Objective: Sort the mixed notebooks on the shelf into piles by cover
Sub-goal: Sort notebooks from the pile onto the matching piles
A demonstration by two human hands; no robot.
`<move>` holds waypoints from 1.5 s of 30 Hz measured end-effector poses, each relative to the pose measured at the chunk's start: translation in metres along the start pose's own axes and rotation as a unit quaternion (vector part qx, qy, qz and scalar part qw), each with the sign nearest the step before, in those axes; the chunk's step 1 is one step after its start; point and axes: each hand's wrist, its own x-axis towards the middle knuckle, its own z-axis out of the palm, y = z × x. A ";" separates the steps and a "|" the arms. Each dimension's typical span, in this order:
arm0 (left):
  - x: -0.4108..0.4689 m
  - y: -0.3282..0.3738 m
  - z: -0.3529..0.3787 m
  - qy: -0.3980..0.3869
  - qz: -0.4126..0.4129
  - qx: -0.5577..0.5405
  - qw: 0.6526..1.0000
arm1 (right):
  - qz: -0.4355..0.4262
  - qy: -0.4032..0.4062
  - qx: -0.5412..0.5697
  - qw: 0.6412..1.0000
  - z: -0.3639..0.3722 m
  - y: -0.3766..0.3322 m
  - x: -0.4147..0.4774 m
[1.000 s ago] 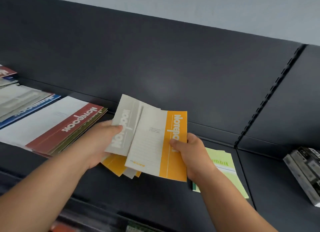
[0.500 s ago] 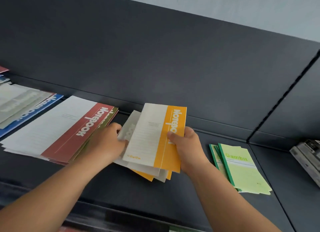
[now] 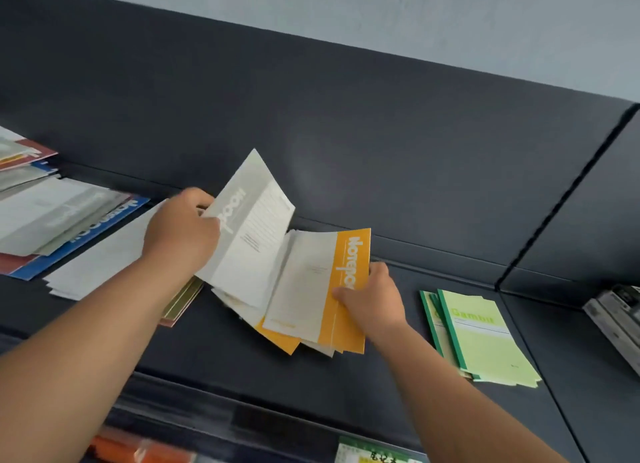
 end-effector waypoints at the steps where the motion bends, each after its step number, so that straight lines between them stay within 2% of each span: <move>1: -0.001 0.008 -0.009 0.028 0.029 0.018 0.999 | -0.011 -0.003 -0.087 0.996 0.003 0.002 -0.001; 2: -0.002 0.017 -0.018 0.045 0.064 0.034 0.996 | -0.019 -0.007 -0.146 0.989 0.004 0.003 -0.001; 4: -0.008 0.036 -0.033 0.041 0.135 0.073 0.987 | -0.036 0.006 -0.187 0.982 0.000 0.003 -0.002; 7: -0.022 0.062 -0.041 0.015 0.220 0.198 0.955 | -0.128 0.093 -0.128 0.979 -0.025 -0.007 -0.012; 9: -0.028 0.074 -0.035 0.016 0.303 0.307 0.902 | -0.261 0.129 -0.118 0.949 -0.042 -0.017 -0.027; 11: -0.031 0.085 -0.023 0.017 0.406 0.375 0.833 | -0.371 0.101 -0.162 0.909 -0.050 -0.027 -0.039; 13: -0.033 0.094 -0.011 0.021 0.490 0.372 0.788 | -0.383 0.046 -0.180 0.905 -0.049 -0.028 -0.042; 15: -0.034 0.096 -0.001 0.059 0.511 0.335 0.789 | -0.340 0.032 -0.135 0.930 -0.048 -0.023 -0.038; 17: -0.040 0.092 0.007 0.079 0.460 0.282 0.838 | -0.246 0.032 -0.012 0.969 -0.052 -0.015 -0.033; 18: -0.045 0.087 0.009 0.057 0.402 0.259 0.877 | -0.187 0.016 0.061 0.980 -0.053 -0.009 -0.030; 20: -0.055 0.070 0.014 -0.055 0.244 0.214 0.944 | -0.090 -0.024 0.158 0.983 -0.052 0.002 -0.024; 21: -0.058 0.058 0.017 -0.118 0.175 0.216 0.953 | -0.057 -0.037 0.186 0.980 -0.048 0.008 -0.020; 22: -0.061 0.045 0.020 -0.170 0.130 0.243 0.946 | -0.029 -0.050 0.217 0.975 -0.042 0.014 -0.017; 24: -0.063 0.018 0.025 -0.242 0.091 0.312 0.914 | 0.014 -0.069 0.258 0.964 -0.029 0.023 -0.014; 26: -0.064 0.000 0.029 -0.289 0.060 0.337 0.894 | 0.025 -0.068 0.262 0.962 -0.017 0.031 -0.013; 28: -0.065 -0.008 0.032 -0.310 0.049 0.334 0.889 | 0.013 -0.054 0.229 0.972 -0.010 0.037 -0.014; 32: -0.072 -0.013 0.040 -0.278 0.074 0.331 0.899 | -0.043 -0.068 0.122 0.989 0.003 0.038 -0.024; 34: -0.075 -0.015 0.046 -0.256 0.081 0.342 0.900 | -0.067 -0.096 0.111 0.987 0.007 0.036 -0.030; 40: -0.080 -0.012 0.062 -0.210 0.047 0.364 0.906 | -0.098 -0.120 -0.069 0.985 0.014 0.026 -0.030; 43: -0.079 -0.014 0.060 -0.200 0.051 0.364 0.908 | -0.100 -0.139 -0.090 0.981 0.014 0.023 -0.025; 45: -0.080 -0.016 0.054 -0.195 0.066 0.368 0.907 | -0.101 -0.124 -0.104 0.982 0.013 0.022 -0.026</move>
